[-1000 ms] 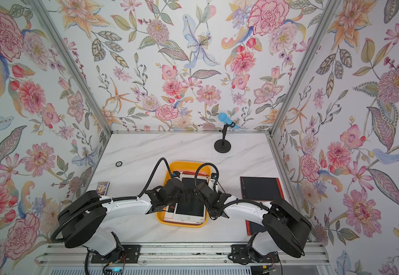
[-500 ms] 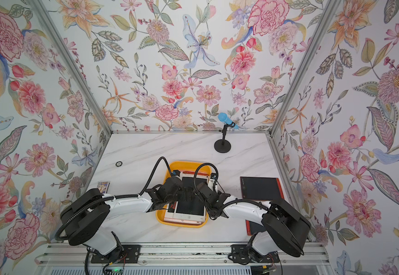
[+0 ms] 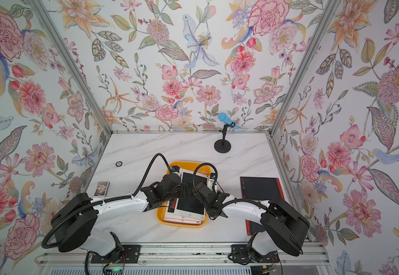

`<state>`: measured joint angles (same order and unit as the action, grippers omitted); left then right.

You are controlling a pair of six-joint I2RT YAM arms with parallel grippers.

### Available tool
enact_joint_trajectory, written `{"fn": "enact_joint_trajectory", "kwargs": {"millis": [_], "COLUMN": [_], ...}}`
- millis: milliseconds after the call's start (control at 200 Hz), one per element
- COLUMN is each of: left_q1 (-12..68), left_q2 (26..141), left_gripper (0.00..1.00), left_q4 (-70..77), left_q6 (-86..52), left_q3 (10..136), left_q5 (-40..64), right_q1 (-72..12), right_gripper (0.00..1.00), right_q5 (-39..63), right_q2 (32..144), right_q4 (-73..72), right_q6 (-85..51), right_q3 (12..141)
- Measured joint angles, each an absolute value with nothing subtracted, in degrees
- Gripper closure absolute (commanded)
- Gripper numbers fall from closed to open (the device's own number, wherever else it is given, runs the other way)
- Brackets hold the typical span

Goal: Take out the writing tablet from the storage box
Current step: Pick up the writing tablet from the storage box.

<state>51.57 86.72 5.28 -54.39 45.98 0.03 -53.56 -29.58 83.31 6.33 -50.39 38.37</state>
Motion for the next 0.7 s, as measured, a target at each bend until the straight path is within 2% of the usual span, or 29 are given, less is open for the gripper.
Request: {"fn": "enact_joint_trajectory", "kwargs": {"millis": [285, 595, 701], "left_q1": [52.5, 52.5, 52.5], "left_q2": [85.4, 83.7, 83.6], "left_gripper": [0.2, 0.5, 0.64], "left_q4": [6.4, 8.2, 8.1], "left_q6": [-54.5, -54.8, -54.6], "left_q3": [46.1, 44.3, 44.0], "left_q5": [1.9, 2.9, 2.8], "right_q1": [-53.4, -52.6, -52.5], "right_gripper": [0.93, 0.93, 0.93], "right_q5": [-29.1, -27.5, -27.2], "right_q2": [83.4, 82.4, 82.2], "right_q4": [6.2, 5.2, 4.9], "right_q6": [-51.0, -51.5, -51.7], "right_q3": [38.5, 37.6, 37.4]}}
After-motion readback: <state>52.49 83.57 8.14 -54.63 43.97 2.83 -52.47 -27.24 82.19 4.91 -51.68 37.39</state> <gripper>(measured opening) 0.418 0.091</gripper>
